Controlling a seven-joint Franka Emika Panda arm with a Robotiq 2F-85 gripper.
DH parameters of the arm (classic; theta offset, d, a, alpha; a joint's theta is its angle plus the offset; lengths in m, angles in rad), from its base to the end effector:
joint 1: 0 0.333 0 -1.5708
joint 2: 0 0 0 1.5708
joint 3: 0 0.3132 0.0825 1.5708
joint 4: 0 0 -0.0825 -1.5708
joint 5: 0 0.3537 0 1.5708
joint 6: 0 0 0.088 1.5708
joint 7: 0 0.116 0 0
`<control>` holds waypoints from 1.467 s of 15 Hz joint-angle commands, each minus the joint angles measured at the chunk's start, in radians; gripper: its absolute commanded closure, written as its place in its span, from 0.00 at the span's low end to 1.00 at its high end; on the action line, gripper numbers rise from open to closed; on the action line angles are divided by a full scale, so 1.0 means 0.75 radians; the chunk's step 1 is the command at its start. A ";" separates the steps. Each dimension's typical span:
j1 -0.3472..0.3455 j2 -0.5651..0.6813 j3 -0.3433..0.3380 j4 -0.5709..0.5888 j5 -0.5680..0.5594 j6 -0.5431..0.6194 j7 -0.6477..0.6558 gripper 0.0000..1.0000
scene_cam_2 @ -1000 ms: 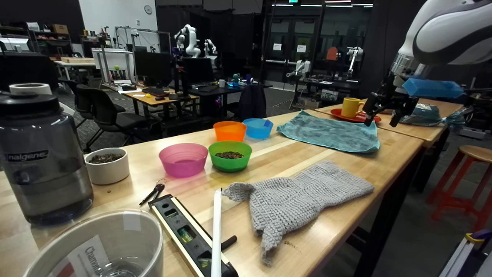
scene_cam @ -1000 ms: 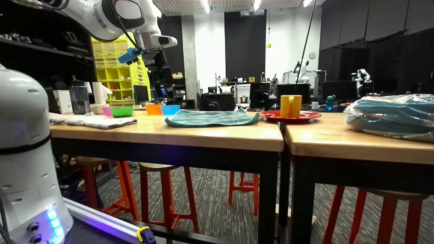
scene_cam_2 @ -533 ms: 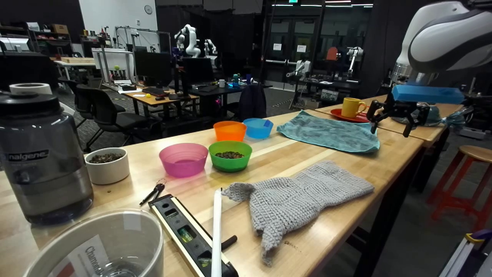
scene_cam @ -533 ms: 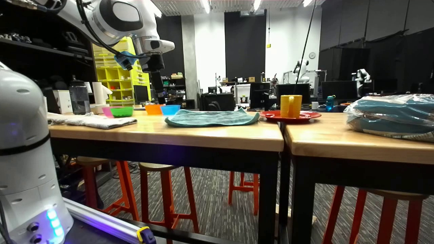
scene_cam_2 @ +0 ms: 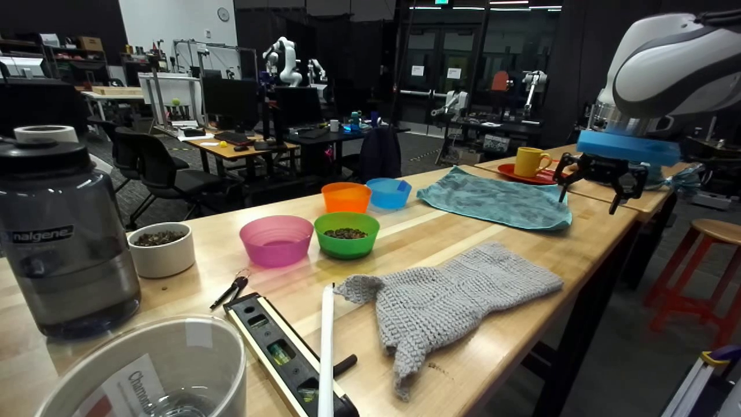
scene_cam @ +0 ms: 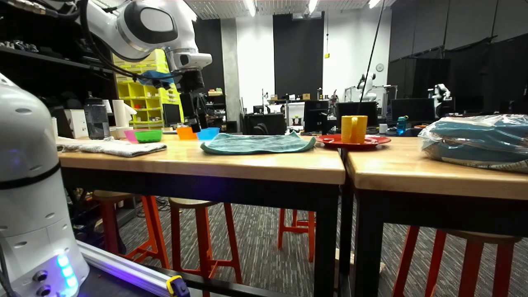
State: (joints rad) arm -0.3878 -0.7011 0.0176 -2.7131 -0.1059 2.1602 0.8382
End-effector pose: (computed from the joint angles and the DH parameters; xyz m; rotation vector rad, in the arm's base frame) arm 0.2968 -0.1206 0.4476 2.5635 -1.6783 0.2574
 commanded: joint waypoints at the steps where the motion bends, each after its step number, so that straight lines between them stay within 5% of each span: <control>1: -0.016 0.048 0.001 -0.013 0.023 0.099 0.132 0.00; 18: 0.036 0.209 -0.033 -0.019 0.066 0.173 0.314 0.05; 19: 0.039 0.210 -0.032 -0.020 0.067 0.170 0.317 0.12; 20: 0.043 0.210 -0.032 -0.021 0.067 0.170 0.319 0.31; 22: 0.052 0.209 -0.030 -0.022 0.068 0.167 0.323 0.37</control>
State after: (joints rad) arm -0.3714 -0.5380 0.0041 -2.7227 -0.0757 2.2813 1.0662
